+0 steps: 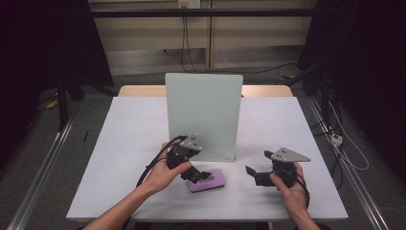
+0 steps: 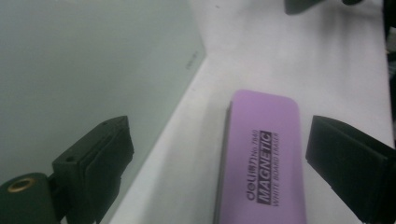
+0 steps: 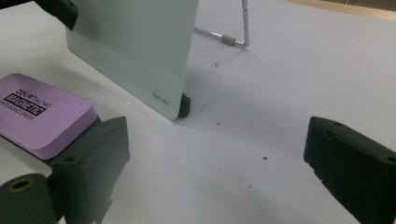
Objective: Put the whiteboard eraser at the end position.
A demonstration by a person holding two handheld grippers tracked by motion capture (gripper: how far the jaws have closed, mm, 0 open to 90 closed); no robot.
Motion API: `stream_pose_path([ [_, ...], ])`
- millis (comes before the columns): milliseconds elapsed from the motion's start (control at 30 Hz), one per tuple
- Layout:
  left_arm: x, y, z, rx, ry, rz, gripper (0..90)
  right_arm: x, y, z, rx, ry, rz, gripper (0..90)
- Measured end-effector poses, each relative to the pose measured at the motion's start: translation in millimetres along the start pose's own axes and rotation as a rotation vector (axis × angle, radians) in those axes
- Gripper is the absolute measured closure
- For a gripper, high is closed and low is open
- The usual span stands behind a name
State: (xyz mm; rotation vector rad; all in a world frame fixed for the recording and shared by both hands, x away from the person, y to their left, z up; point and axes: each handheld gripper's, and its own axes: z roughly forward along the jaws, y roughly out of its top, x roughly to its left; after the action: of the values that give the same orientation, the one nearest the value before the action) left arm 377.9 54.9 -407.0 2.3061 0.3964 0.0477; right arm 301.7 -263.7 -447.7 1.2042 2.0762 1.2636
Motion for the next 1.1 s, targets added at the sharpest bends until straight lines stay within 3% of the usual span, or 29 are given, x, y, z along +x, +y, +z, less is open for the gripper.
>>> stream_pose_path([
  [100,1.3,0.1,-5.5,-0.026,0.066,-0.020,7.2,0.1,-0.2,0.4,0.001,-0.001,0.004,6.9],
  [133,3.6,-0.3,-6.8,-0.047,0.059,-0.026,7.2,-0.2,-0.3,0.4,0.003,0.000,0.001,6.8],
  [200,5.1,-0.9,-9.4,-0.059,0.084,-0.027,7.2,0.0,-0.2,0.5,0.000,0.000,0.005,6.8],
  [267,4.6,-1.6,-11.8,-0.059,0.132,-0.023,7.4,-0.4,-0.2,1.0,0.003,0.003,0.008,6.8],
  [400,9.0,-4.6,-18.4,-0.122,0.124,-0.052,7.5,0.1,0.4,1.7,0.002,0.006,0.002,6.8],
  [500,9.6,-6.7,-23.4,-0.116,0.179,-0.026,7.4,0.4,0.3,1.7,0.003,0.006,0.002,6.7],
  [567,9.9,-9.3,-24.6,-0.120,0.166,-0.034,7.2,0.1,0.1,1.4,0.003,0.005,0.002,6.7],
  [700,10.5,-15.4,-29.4,-0.125,0.216,-0.031,6.9,0.4,0.0,1.1,0.002,0.005,0.003,6.7],
  [800,10.8,-20.2,-34.2,-0.159,0.239,-0.068,5.4,0.4,-0.1,1.2,0.003,0.005,0.007,6.7],
  [1100,17.6,-36.0,-57.2,-0.210,0.311,-0.101,5.0,0.5,-0.2,1.2,0.003,0.004,0.009,6.7],
])
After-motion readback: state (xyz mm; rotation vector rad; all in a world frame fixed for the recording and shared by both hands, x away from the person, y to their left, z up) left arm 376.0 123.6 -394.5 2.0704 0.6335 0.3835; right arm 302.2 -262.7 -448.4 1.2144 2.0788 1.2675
